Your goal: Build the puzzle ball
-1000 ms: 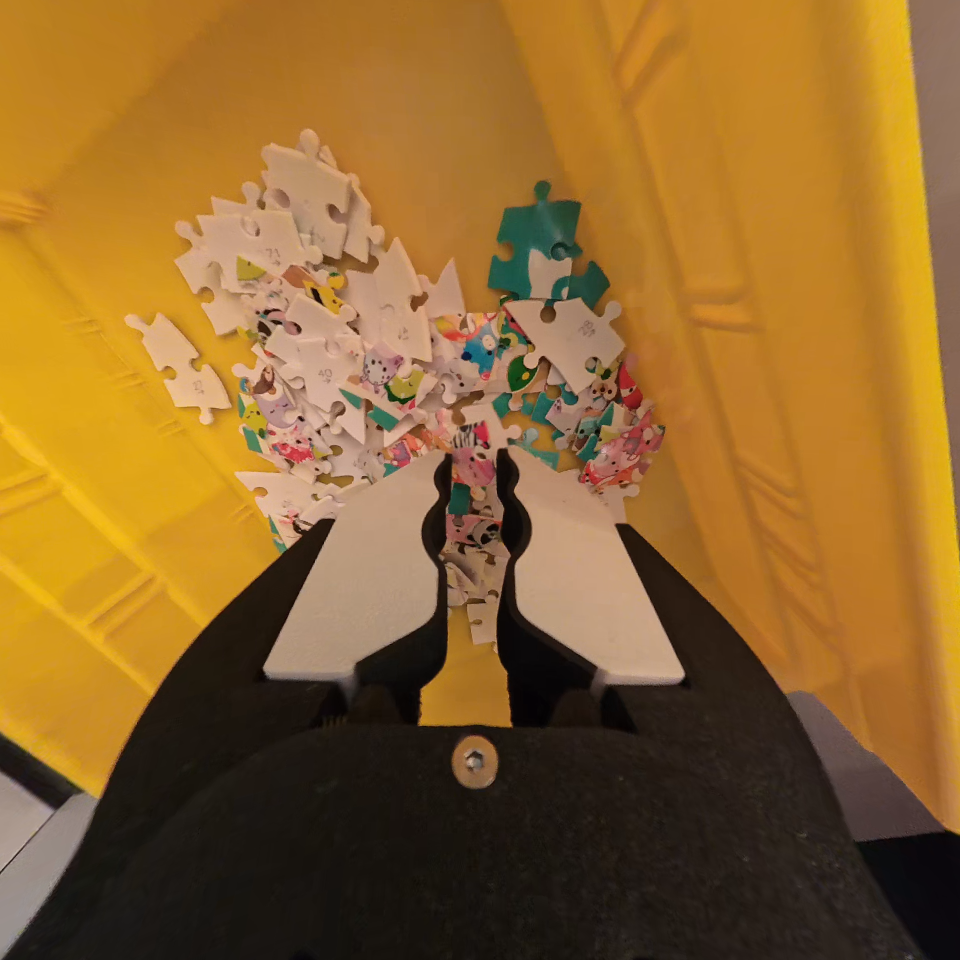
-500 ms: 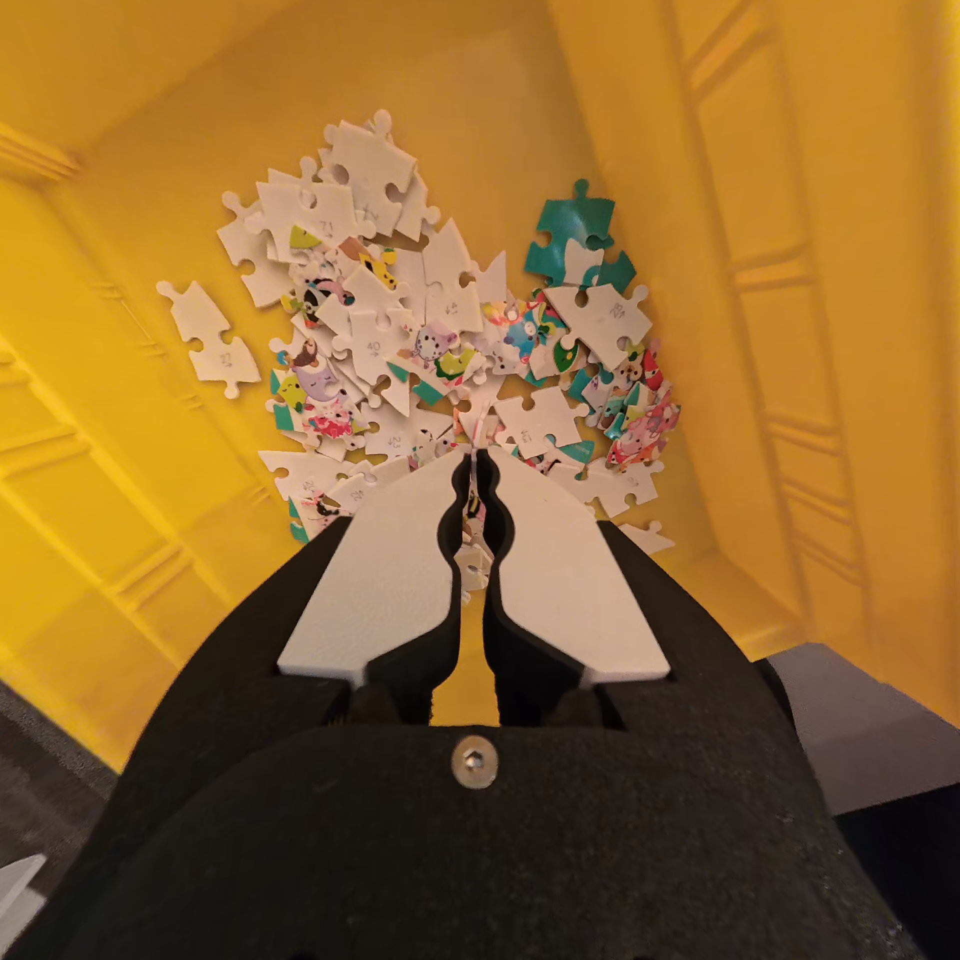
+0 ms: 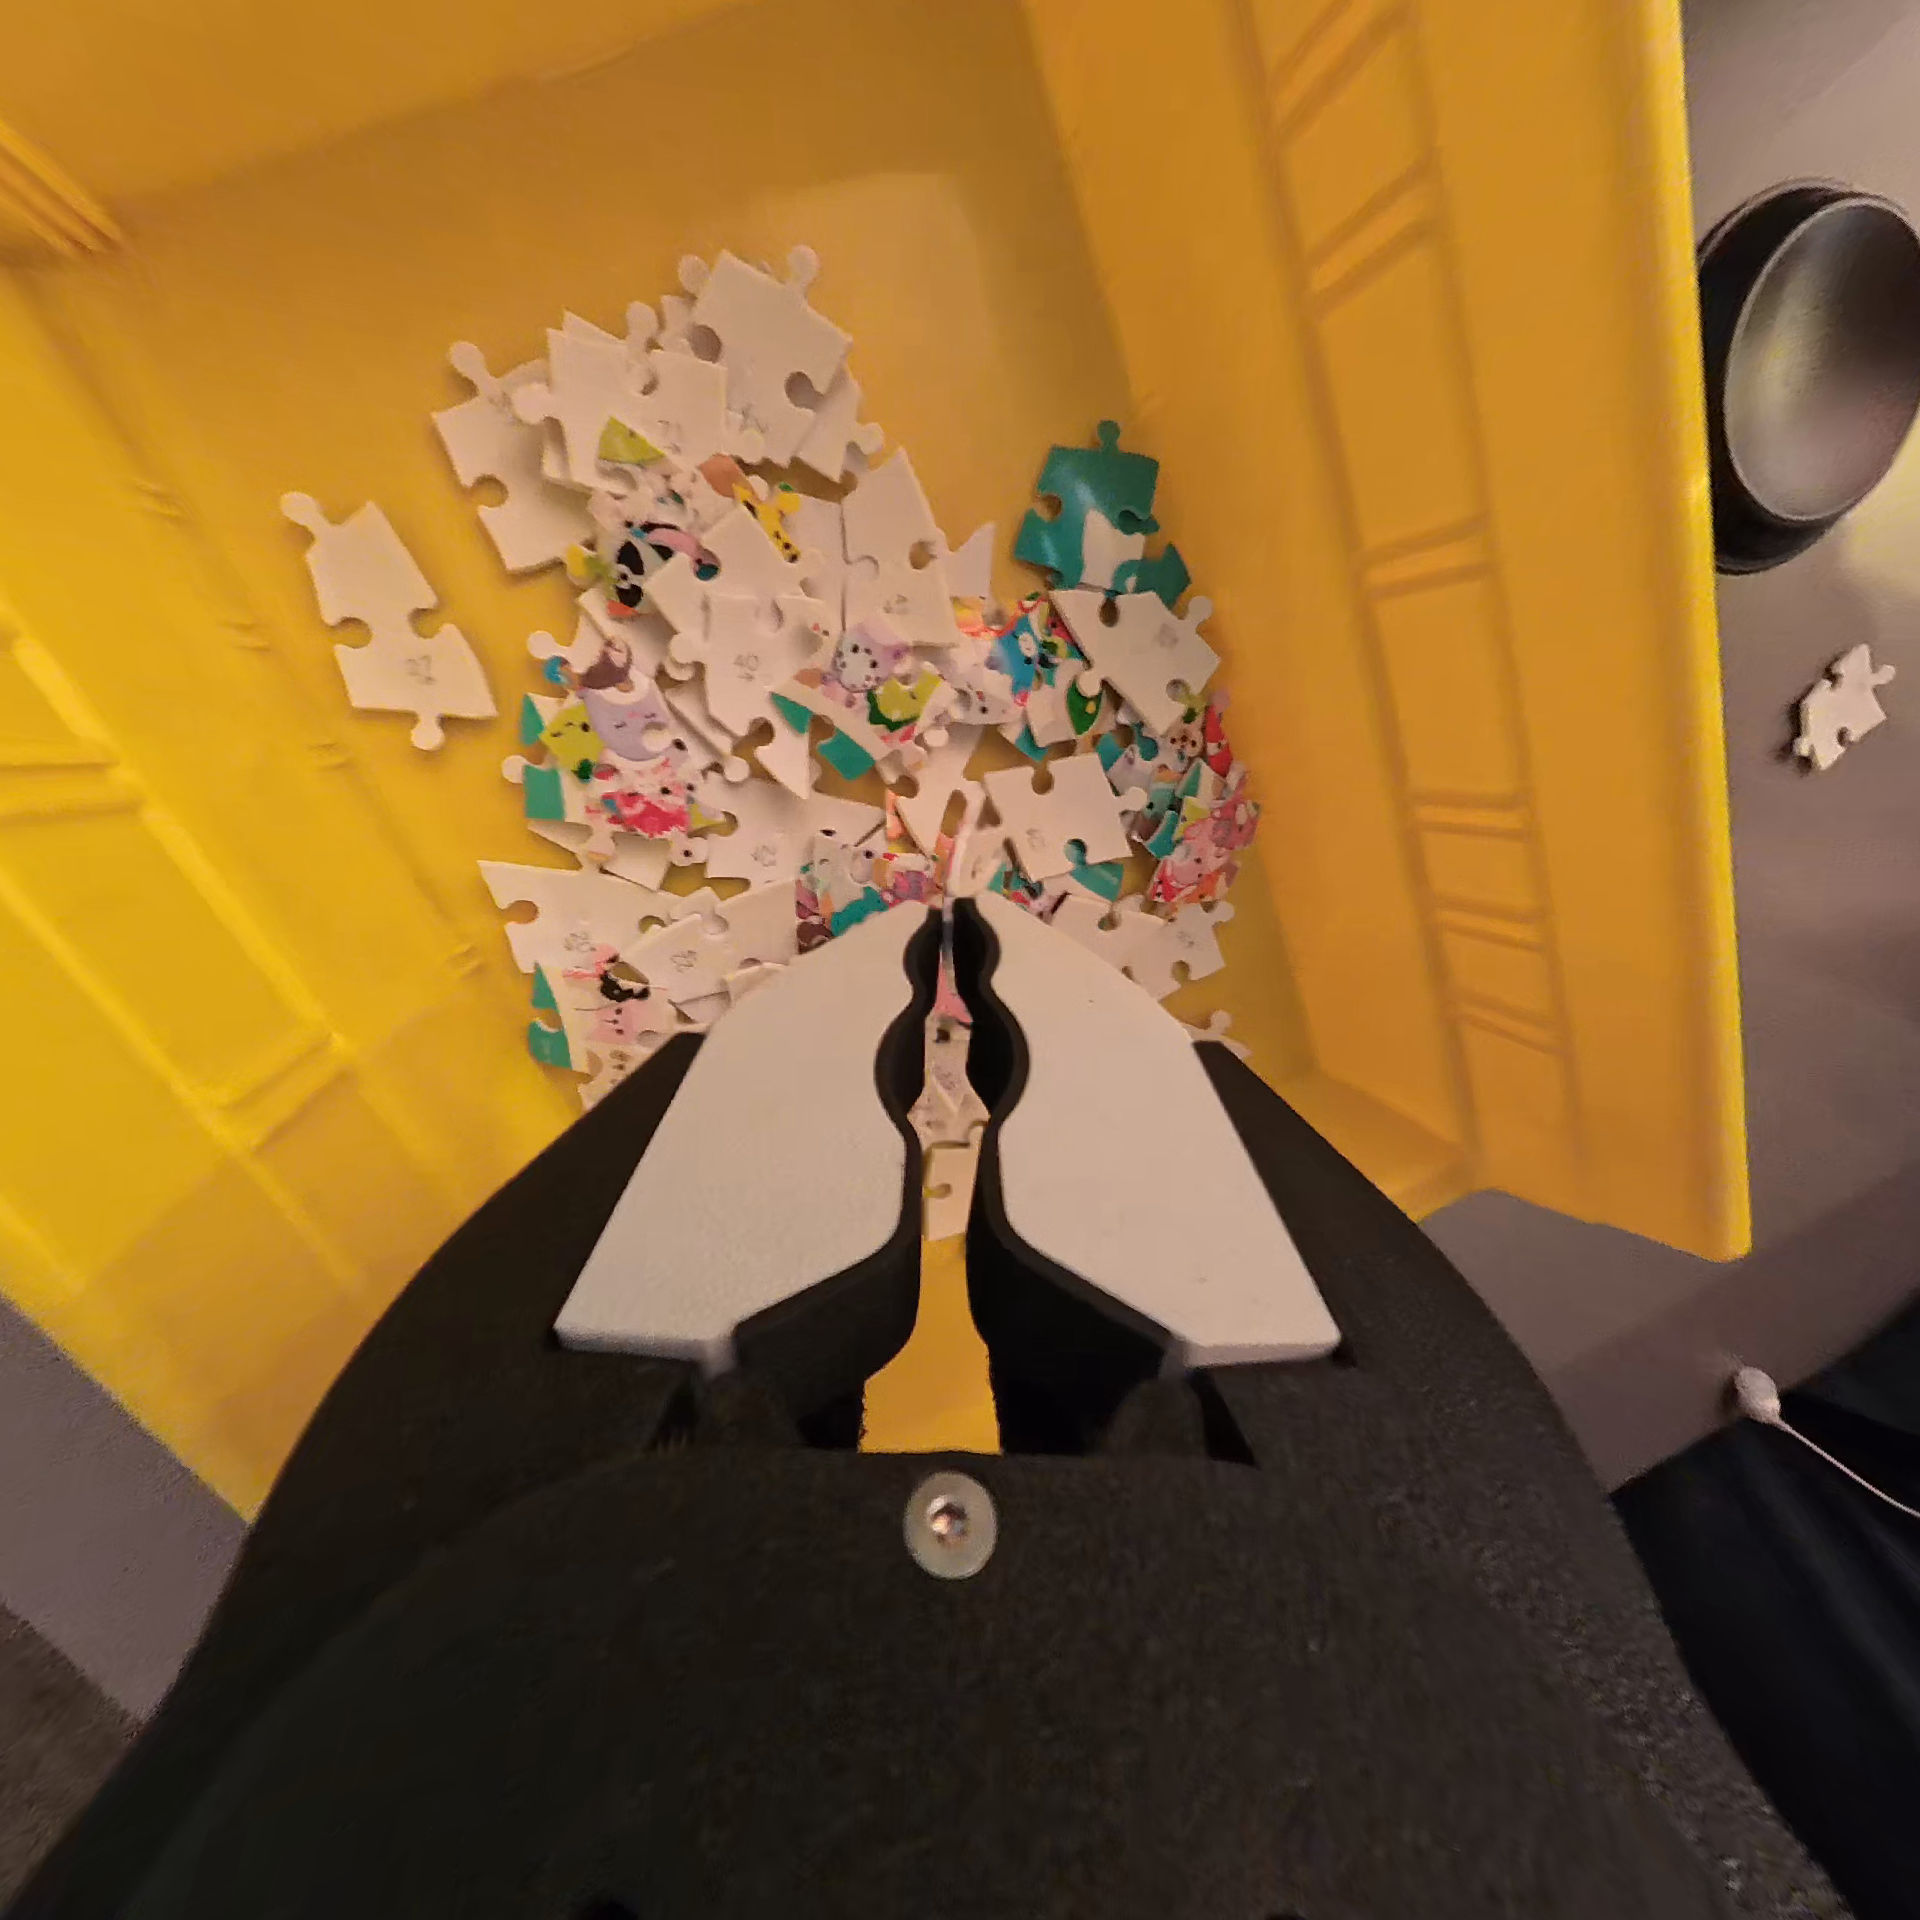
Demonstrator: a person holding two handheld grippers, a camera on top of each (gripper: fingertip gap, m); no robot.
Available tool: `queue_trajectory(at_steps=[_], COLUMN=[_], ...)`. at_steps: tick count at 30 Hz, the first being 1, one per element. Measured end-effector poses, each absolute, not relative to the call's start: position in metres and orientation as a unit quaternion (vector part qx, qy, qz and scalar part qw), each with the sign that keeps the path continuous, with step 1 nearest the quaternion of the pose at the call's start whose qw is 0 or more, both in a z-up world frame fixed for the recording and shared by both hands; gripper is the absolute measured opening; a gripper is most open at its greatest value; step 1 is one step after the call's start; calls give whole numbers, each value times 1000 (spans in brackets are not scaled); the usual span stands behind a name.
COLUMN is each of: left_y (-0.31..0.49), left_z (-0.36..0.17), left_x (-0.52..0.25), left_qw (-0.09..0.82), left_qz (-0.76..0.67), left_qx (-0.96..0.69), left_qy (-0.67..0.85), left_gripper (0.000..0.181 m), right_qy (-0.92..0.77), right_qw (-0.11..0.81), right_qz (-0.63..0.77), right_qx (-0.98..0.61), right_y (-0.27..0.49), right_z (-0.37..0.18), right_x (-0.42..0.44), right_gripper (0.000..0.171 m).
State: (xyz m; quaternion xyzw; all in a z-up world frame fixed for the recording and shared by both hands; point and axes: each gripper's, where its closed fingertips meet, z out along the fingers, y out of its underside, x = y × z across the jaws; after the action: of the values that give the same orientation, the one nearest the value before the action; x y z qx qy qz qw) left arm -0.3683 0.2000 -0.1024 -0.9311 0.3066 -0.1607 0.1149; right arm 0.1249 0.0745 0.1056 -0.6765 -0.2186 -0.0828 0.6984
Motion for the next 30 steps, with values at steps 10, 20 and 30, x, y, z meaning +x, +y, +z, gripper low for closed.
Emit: queue_trajectory(at_steps=[10, 20, 30], left_y=[237, 279, 284], left_z=[-103, -95, -109], left_x=[-343, -364, -377], left_qw=[186, 285, 271], left_qz=[-178, -170, -164], left_qx=[-935, -936, -946], left_qy=[245, 116, 73], left_gripper=[2, 2, 2], right_qy=[-222, -226, -229], right_qw=[692, 687, 683], right_qz=[-88, -91, -93], right_qx=[-681, -685, -687], right_y=[78, 81, 83], right_z=[100, 96, 93], right_x=[124, 122, 121], right_gripper=[39, 39, 39])
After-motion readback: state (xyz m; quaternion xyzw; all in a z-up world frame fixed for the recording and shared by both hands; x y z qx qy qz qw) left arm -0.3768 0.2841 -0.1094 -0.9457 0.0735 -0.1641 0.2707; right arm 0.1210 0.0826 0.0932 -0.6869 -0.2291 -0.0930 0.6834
